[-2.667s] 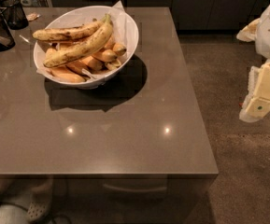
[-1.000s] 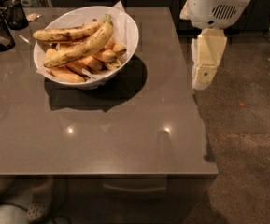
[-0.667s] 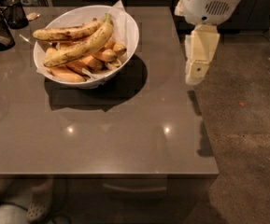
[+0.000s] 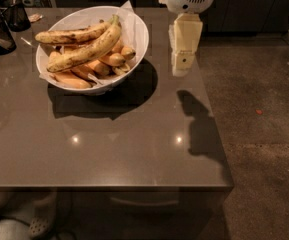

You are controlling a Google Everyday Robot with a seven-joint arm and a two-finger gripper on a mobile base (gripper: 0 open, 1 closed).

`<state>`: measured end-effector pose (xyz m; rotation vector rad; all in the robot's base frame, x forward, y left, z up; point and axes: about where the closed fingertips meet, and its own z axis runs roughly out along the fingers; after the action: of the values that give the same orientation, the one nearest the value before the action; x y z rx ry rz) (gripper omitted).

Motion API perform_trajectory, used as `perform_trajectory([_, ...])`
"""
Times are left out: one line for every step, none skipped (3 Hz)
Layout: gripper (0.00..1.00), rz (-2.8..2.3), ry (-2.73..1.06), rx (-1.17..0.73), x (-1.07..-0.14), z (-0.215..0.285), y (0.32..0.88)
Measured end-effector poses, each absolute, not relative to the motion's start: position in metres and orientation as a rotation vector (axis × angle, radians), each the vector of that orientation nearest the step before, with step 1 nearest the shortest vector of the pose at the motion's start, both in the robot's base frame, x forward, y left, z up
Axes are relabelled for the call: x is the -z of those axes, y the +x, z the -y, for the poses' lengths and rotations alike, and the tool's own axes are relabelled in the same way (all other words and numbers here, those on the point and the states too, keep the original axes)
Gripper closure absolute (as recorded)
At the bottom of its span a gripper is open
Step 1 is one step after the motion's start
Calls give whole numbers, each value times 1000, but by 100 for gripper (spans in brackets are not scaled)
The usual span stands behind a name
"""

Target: Pick banana from white bowl

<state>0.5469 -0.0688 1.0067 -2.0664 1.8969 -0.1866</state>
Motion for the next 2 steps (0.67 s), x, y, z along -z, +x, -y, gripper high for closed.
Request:
perform_trajectory([0,-1838,-2072,177,-1016,62,550])
perform_trajectory([0,-1697,-2151,197,-1045,32,549])
